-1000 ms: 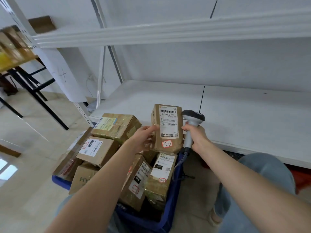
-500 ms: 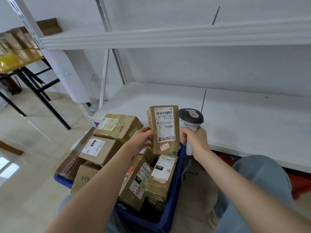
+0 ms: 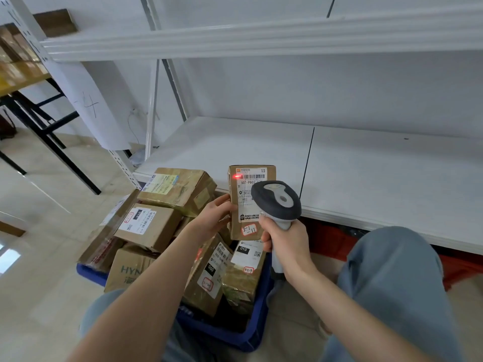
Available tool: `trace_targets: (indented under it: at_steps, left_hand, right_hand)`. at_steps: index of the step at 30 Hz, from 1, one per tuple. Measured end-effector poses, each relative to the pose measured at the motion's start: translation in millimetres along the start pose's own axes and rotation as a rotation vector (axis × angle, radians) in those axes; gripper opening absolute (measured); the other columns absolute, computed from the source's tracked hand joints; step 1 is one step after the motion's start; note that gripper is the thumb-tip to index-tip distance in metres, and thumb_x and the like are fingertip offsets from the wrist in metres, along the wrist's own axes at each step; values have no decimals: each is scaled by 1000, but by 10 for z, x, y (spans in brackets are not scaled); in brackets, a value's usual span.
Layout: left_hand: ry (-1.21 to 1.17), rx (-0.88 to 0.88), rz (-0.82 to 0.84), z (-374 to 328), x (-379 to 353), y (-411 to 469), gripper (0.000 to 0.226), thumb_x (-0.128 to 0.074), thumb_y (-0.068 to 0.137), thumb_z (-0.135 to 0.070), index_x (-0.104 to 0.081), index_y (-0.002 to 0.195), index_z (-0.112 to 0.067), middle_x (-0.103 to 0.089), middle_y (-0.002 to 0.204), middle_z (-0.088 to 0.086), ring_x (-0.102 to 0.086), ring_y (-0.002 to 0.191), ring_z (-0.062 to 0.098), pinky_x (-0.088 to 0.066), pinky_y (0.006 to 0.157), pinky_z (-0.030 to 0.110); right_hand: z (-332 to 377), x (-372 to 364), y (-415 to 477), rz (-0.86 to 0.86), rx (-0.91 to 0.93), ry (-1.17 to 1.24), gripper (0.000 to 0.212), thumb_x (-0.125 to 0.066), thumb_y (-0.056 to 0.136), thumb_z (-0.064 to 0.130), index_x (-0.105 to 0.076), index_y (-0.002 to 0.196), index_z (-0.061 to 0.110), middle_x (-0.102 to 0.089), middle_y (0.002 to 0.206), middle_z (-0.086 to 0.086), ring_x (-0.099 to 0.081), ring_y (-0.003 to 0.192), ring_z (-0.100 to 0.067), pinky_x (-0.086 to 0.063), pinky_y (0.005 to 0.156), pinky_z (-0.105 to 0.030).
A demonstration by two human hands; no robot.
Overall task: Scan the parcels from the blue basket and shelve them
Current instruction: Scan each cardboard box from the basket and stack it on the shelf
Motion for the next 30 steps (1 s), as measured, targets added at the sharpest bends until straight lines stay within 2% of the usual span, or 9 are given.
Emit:
trace_targets:
  at_steps: [5,9,11,14,17,20,22,25,30]
  left_hand:
    - [-2,-16,-30,14,-33,-17,48,-66,68,-21,-61,116,-21,-69,98,-1,-59,97,18,-45,87,30]
    - [11,-22,-76,14,-50,-15,27,-61,87,-9,-61,110,-24,-69,98,0,-59,98,19,-42,90,31]
    - [23,-19,-96,15,-60,-10,25,-57,89,-8,-61,106,-26,-69,98,0,-59,97,18,-42,89,31]
    - [42,-15,-102,25,-61,2,25,-58,89,-10,-59,109,-27,-69,104,3,-59,101,20,-42,92,34]
    - [61,-10,-115,28,-57,16,36,-60,89,-14,-54,123,-23,-68,110,7,-58,108,23,-42,97,37]
    - [64,-11,-117,7,-72,5,29,-59,89,-14,-57,116,-24,-68,108,6,-58,108,24,-42,99,38]
    - [55,-11,-121,-14,-79,-1,27,-58,90,-12,-58,114,-24,-68,107,5,-58,108,23,-44,95,36]
    - [38,-8,-134,-34,-91,-1,39,-59,90,-12,-52,128,-17,-67,107,4,-57,108,22,-45,86,30]
    - [24,-2,-147,-52,-101,0,44,-60,89,-13,-49,132,-16,-66,109,3,-57,105,18,-42,77,26]
  right_hand:
    - [23,-7,-91,2,22,-43,26,-65,86,12,-59,60,9,-55,47,4,-49,40,-5,-43,46,-17]
    - [22,8,-119,-4,10,-37,23,-64,85,10,-60,63,8,-56,48,3,-49,40,-6,-43,46,-18]
    - [18,14,-132,-3,5,-33,22,-64,85,10,-61,63,8,-56,48,3,-49,40,-6,-43,47,-19]
    - [15,19,-150,2,10,-54,24,-64,86,10,-61,62,9,-55,47,4,-49,40,-6,-43,48,-19]
    - [21,17,-162,8,16,-64,23,-64,86,10,-62,63,10,-56,48,4,-49,41,-5,-43,48,-19]
    - [35,12,-159,7,29,-67,24,-64,86,10,-61,62,10,-56,47,4,-49,40,-4,-43,47,-17]
    - [45,8,-160,8,29,-66,23,-65,86,10,-61,64,10,-56,46,5,-49,39,-3,-42,45,-16]
    - [50,9,-167,10,25,-57,22,-65,85,10,-61,64,10,-56,46,5,-49,38,-3,-42,45,-15]
    - [53,7,-172,9,36,-66,24,-65,85,10,-60,62,10,-55,46,5,-49,39,-3,-43,45,-15]
Point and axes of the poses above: each hand's wrist, its own y-axis towards the middle knuckle, its own x-axis out of the back of the hand, z = x × y, the point moved 1 cm from there along y, towards the middle knuckle
